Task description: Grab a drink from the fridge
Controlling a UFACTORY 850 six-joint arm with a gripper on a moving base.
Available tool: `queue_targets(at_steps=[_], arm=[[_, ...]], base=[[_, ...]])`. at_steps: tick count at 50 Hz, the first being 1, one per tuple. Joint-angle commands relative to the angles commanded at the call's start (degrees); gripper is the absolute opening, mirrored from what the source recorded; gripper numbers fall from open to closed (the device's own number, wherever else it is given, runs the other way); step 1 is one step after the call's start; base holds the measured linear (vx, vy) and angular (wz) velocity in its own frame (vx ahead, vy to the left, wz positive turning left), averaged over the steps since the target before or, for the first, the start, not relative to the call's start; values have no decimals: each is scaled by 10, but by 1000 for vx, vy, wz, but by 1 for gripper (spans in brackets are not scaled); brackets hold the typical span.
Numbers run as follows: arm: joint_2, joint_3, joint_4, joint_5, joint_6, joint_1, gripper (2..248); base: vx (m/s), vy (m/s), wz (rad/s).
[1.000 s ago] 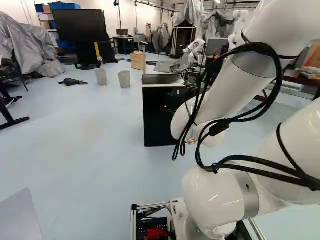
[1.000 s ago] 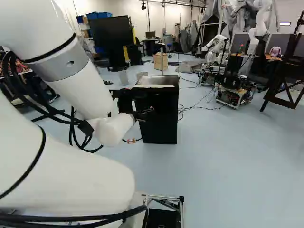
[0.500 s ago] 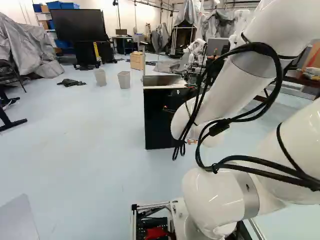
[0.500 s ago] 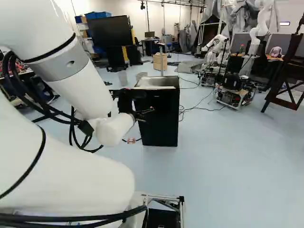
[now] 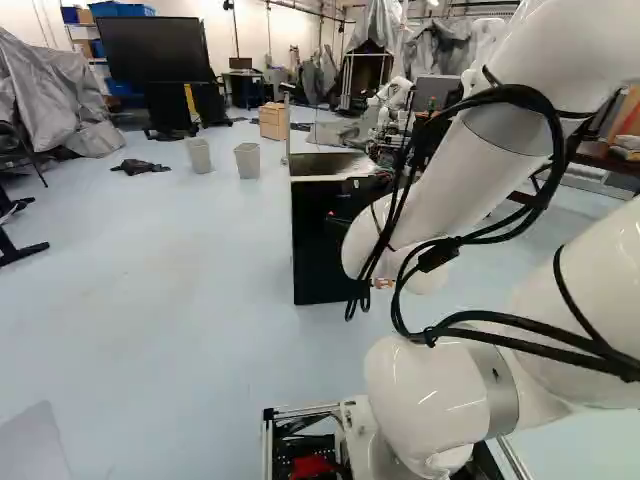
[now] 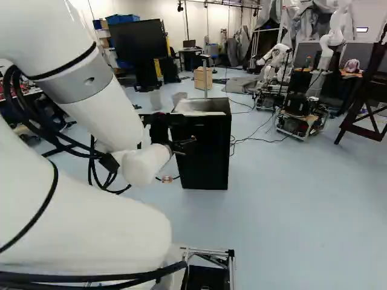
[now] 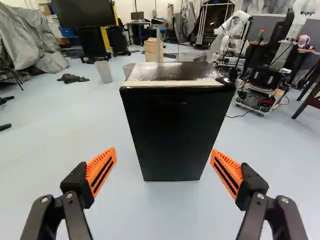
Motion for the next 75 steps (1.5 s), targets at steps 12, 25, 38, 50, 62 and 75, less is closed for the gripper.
queue_targets(at_steps=[12, 25, 38, 50, 62, 75], arm=[[0, 0, 0, 0, 0, 0, 247], [0, 0, 0, 0, 0, 0, 247], [0, 0, 0, 0, 0, 0, 247], [0, 0, 0, 0, 0, 0, 247], [0, 0, 0, 0, 0, 0, 247], [0, 0, 0, 0, 0, 0, 247]], base=[[79, 58, -25], [56, 66, -18], [59, 76, -17], [58, 78, -18], [62, 81, -17], [65, 84, -18]])
